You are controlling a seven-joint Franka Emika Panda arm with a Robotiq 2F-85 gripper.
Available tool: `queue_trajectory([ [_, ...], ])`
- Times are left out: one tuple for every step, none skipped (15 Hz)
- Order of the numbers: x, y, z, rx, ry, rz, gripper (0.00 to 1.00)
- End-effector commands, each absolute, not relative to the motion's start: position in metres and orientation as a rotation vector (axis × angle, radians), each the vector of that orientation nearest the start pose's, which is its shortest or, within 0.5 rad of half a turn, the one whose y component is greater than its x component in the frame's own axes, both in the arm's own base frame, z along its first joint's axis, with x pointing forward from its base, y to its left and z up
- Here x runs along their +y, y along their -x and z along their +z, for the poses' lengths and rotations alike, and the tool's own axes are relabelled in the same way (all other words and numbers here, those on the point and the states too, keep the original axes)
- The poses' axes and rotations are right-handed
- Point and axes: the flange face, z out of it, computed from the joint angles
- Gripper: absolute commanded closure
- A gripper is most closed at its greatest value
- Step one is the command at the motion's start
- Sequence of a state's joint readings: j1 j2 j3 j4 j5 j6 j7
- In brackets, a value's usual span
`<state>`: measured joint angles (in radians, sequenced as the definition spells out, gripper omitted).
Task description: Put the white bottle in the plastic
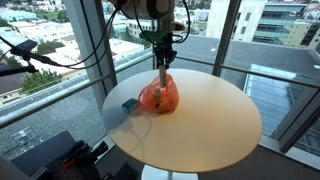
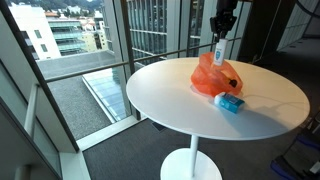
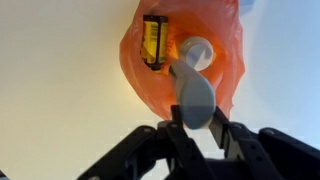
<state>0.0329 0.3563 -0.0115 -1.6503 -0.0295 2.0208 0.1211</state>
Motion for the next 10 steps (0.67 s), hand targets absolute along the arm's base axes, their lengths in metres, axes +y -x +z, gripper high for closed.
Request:
queue_trajectory([
  [0.005,-0.681,0.408,0.183,3.149,-0.054,0.90],
  [0.002,-0.686,0.406,0.185,3.148,-0.059,0.90],
  [0.000,-0.690,0.405,0.188,3.148,-0.063,0.90],
  [-0.003,-0.695,0.403,0.193,3.148,-0.067,0.90],
  [-0.005,-0.699,0.402,0.198,3.148,-0.072,0.90],
  [-0.009,-0.702,0.402,0.206,3.149,-0.078,0.90],
  [-0.012,-0.706,0.401,0.216,3.151,-0.084,0.90],
  [-0.016,-0.710,0.402,0.224,3.151,-0.091,0.90],
  [-0.018,-0.712,0.401,0.228,3.151,-0.094,0.90],
  [-0.020,-0.714,0.401,0.227,3.150,-0.098,0.90],
])
